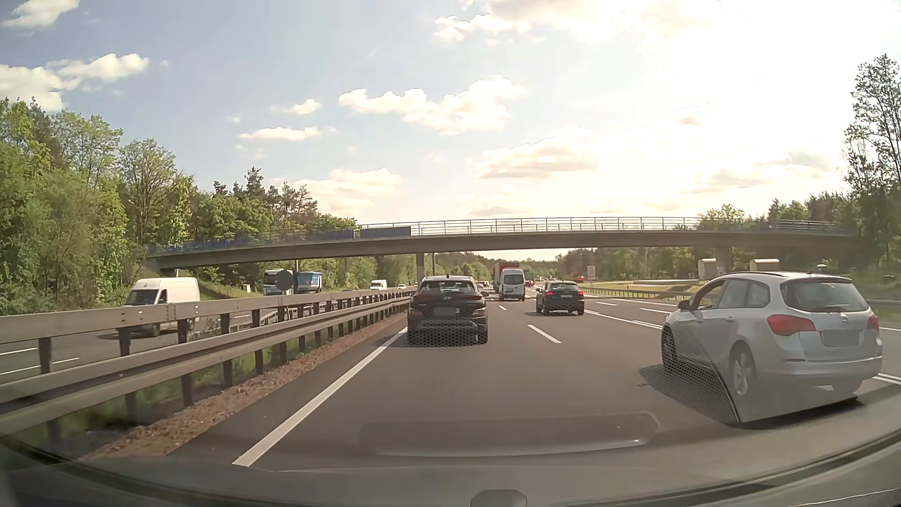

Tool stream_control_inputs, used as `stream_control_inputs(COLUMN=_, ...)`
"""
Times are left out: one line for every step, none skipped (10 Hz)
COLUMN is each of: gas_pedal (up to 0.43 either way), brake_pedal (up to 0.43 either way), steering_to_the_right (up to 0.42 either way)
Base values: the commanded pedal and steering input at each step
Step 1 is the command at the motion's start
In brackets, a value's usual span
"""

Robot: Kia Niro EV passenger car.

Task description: Follow the waypoints while adhering to traffic rules and regulations

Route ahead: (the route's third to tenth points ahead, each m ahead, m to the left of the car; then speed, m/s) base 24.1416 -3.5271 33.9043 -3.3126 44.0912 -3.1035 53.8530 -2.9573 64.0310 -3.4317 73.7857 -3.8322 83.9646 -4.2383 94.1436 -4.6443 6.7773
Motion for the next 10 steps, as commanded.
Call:
stream_control_inputs(gas_pedal=0.000, brake_pedal=0.000, steering_to_the_right=-0.005)
stream_control_inputs(gas_pedal=0.000, brake_pedal=0.000, steering_to_the_right=-0.005)
stream_control_inputs(gas_pedal=0.000, brake_pedal=0.000, steering_to_the_right=-0.004)
stream_control_inputs(gas_pedal=0.000, brake_pedal=0.000, steering_to_the_right=-0.004)
stream_control_inputs(gas_pedal=0.000, brake_pedal=0.000, steering_to_the_right=-0.004)
stream_control_inputs(gas_pedal=0.008, brake_pedal=0.000, steering_to_the_right=-0.004)
stream_control_inputs(gas_pedal=0.020, brake_pedal=0.000, steering_to_the_right=-0.004)
stream_control_inputs(gas_pedal=0.020, brake_pedal=0.000, steering_to_the_right=-0.003)
stream_control_inputs(gas_pedal=0.020, brake_pedal=0.000, steering_to_the_right=-0.003)
stream_control_inputs(gas_pedal=0.020, brake_pedal=0.000, steering_to_the_right=-0.003)
